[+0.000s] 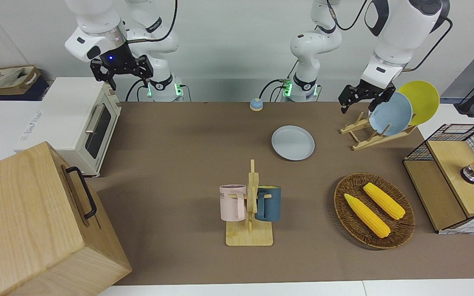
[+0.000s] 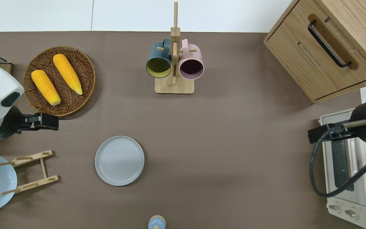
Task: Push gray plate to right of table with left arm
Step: 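Move the left gripper down to the near edge of the gray plate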
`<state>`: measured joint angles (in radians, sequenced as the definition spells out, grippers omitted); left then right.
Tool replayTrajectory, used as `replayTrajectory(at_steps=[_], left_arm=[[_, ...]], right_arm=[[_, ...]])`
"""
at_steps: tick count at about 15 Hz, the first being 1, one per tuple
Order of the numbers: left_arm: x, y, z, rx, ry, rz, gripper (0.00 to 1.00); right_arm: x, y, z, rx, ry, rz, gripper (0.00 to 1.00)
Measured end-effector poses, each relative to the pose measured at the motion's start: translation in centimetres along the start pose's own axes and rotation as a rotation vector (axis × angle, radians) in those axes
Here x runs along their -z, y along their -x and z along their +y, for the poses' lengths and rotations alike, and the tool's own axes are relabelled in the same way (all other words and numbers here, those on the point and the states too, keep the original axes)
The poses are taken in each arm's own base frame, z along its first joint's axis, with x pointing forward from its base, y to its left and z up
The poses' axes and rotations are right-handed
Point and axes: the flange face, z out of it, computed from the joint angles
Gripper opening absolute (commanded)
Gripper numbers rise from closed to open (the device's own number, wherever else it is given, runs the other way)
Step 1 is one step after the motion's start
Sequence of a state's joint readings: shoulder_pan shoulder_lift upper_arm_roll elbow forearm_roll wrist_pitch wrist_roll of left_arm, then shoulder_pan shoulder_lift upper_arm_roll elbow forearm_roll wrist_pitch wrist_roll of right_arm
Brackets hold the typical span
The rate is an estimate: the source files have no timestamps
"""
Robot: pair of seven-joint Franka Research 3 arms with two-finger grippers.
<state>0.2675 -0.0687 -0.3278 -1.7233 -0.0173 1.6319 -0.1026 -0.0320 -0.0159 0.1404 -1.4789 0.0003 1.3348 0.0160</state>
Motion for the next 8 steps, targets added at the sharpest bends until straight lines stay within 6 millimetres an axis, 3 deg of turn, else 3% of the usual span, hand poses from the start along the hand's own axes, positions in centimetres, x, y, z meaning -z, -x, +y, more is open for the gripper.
replayTrajectory(at_steps=[3,8], left_arm=[[-2.8,1.5,0.3,0.005,-0.007,0.019,1.0],[-9.5,6.4,0.3,0.031,-0.009,0.057,1.0]], right_arm=[[0.0,0.0,0.0,0.0,0.0,0.0,0.983],[0.0,0.0,0.0,0.0,0.0,0.0,0.983]])
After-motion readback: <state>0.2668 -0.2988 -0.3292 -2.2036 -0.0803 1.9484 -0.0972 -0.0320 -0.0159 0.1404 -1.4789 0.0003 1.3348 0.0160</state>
